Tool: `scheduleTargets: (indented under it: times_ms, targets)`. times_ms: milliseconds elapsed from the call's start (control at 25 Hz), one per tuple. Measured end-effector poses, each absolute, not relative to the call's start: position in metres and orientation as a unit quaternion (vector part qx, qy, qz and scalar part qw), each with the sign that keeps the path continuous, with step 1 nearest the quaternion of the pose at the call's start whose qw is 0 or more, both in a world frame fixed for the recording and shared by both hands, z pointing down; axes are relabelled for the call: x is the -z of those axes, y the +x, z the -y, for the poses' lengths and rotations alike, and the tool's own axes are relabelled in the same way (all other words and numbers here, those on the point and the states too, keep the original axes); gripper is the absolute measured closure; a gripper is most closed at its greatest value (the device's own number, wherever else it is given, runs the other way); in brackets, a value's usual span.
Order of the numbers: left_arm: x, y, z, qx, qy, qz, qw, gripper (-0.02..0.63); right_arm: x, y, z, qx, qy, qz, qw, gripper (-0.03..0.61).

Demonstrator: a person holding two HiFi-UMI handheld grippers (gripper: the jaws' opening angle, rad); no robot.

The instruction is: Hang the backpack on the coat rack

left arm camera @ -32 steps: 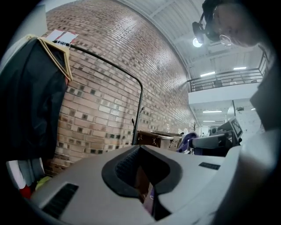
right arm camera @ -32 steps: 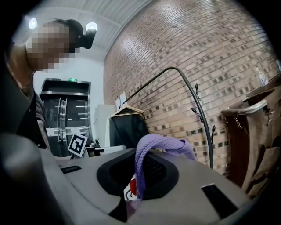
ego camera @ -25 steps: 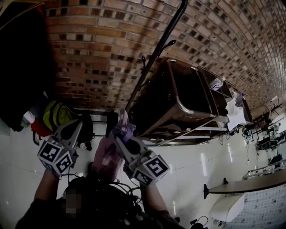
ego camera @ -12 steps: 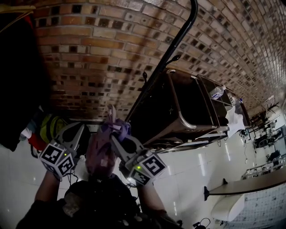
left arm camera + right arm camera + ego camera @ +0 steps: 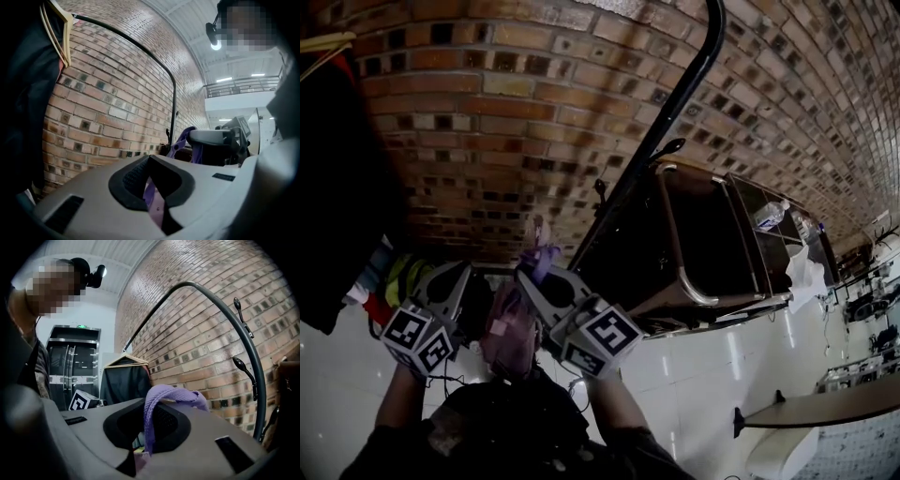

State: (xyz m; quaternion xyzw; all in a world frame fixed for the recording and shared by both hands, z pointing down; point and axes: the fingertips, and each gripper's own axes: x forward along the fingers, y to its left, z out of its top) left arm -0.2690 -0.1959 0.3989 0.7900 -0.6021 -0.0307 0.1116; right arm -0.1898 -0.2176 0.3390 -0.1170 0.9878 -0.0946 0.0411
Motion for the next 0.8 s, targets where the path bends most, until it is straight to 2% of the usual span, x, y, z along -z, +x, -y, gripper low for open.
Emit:
scheduleTargets:
  times_ms: [320,800]
  targets:
    - [-0.394,-0.267,0.270,0.041,0.775,0.621,0.107,0.601,-0.335,-0.188,0.295,0.096,-0.098,-0.990,0.025,0.551]
    - [-0.391,-0.266,0.340,0.042,0.763,0.635,0.110,0.601,-0.294,-0.187,0.368,0.068,-0.073,-0.994,0.044,0.552]
